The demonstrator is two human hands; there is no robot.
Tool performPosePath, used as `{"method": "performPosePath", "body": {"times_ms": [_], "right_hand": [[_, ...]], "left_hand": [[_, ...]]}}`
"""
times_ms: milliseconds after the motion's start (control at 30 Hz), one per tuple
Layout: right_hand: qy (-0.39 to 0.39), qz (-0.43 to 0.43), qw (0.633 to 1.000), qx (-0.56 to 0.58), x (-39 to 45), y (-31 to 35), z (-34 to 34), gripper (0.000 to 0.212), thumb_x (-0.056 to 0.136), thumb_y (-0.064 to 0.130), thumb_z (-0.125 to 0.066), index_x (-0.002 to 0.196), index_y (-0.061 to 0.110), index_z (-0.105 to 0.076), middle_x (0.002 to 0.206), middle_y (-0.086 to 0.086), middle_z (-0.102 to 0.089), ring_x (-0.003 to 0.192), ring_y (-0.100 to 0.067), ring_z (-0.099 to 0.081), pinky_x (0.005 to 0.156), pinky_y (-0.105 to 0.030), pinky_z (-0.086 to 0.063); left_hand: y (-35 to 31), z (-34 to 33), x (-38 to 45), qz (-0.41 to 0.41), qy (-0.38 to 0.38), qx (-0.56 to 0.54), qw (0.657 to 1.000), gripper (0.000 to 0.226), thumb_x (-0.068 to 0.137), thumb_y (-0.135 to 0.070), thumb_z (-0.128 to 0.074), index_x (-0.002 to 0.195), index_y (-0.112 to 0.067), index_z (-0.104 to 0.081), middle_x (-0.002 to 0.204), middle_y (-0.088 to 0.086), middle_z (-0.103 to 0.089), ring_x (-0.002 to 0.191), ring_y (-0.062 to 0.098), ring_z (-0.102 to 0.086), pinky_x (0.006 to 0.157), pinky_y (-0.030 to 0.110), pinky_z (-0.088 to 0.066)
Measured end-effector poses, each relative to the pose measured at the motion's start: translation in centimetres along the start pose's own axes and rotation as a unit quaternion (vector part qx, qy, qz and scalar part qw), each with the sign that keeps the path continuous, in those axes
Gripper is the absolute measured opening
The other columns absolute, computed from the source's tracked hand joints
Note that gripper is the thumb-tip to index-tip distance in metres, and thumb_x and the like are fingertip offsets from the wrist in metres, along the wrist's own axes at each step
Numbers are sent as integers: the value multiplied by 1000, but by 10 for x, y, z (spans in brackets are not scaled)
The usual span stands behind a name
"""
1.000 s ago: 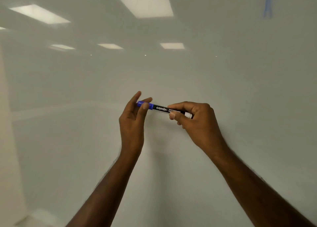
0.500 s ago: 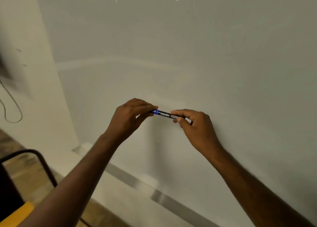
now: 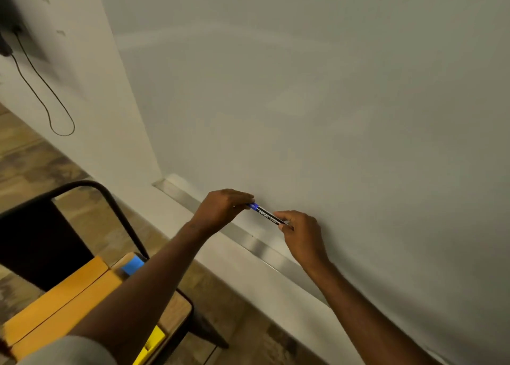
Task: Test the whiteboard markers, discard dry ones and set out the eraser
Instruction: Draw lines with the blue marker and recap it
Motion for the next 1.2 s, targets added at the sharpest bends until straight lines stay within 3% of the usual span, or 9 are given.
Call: {"method": "performPosePath", "body": {"times_ms": [167,333,500,833,1000,1200], "right_hand": [[15,-87,996,-4,15,-47,-68,28,88,4,-67,109,18,-78,106,-1,-77,99,-20,-72,88,-26,-55],[30,-116,992,-37,21,-76,-119,28,90,4,-66,112,18,-77,108,-2,-77,101,-21,-72,87,-27,-54],[33,-111,991,-67,17,-106,-154,30,93,7,-66,120,17,-73,109,-2,-76,98,-21,-72,84,-32,-59],[33,-64,991,-110,11,-124,-183,32,90,0,-61,117,12,-73,109,-5,-72,102,-24,-68,87,-34,-55],[60,-45,988,-134,8,-118,-182,27,96,9,-57,120,11,-71,112,-5,-72,103,-21,-66,86,-30,-53],[79,-58,988,-120,3,-122,-182,29,100,18,-57,126,11,-68,119,-6,-71,107,-20,-68,92,-27,-54]], "left_hand": [[42,-73,-29,26,90,36,995,17,95,-24,-66,109,-19,-73,100,2,-77,84,24,-72,64,34,-55],[76,-123,-43,63,147,45,986,19,97,-24,-61,111,-20,-73,101,2,-75,87,25,-69,67,32,-48],[95,-164,-44,53,193,50,978,21,96,-22,-62,114,-19,-72,110,1,-74,96,23,-68,76,32,-50],[108,-191,-65,82,181,22,980,18,96,-21,-59,106,-17,-74,104,4,-72,94,26,-67,73,34,-53],[107,-189,-73,94,161,-3,982,26,102,-34,-51,104,-19,-72,102,1,-72,91,23,-65,72,38,-54],[105,-187,-74,94,164,-3,982,29,101,-35,-47,104,-19,-71,100,1,-73,87,23,-65,72,40,-55]]}}
Point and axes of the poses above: each hand's wrist, its own x-axis towards the middle knuckle, its own z-axis out of the back of the hand, y = z × x, the point moved 7 cm from there along x, towards the middle knuckle
